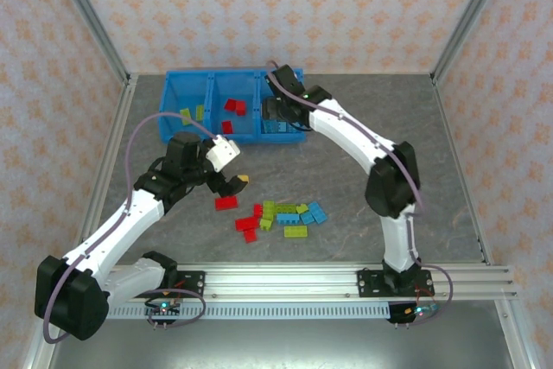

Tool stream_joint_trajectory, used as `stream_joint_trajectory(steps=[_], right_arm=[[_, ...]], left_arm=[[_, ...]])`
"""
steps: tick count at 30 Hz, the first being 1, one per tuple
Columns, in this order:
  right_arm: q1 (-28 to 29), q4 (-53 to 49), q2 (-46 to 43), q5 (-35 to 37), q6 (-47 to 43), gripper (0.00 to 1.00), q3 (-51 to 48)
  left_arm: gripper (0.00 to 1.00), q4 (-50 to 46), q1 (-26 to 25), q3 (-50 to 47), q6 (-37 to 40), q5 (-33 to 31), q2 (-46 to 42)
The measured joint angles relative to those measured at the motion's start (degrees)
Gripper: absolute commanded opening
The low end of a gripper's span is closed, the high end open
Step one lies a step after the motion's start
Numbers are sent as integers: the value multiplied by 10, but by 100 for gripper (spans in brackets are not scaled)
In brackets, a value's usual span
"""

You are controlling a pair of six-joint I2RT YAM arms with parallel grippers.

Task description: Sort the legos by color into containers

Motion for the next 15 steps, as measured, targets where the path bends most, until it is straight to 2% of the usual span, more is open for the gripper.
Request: stream_joint_trajectory(steps=[4,7,15], right_arm=[[-18,-5,89,7,-11,63,77],[-26,-11,115,8,-18,72,100],[-28,-26,114,7,-32,79,136]], left_arm=[[100,1,0,0,0,-4,0],[100,1,0,0,0,-11,0],[100,6,0,0,0,-15,2]])
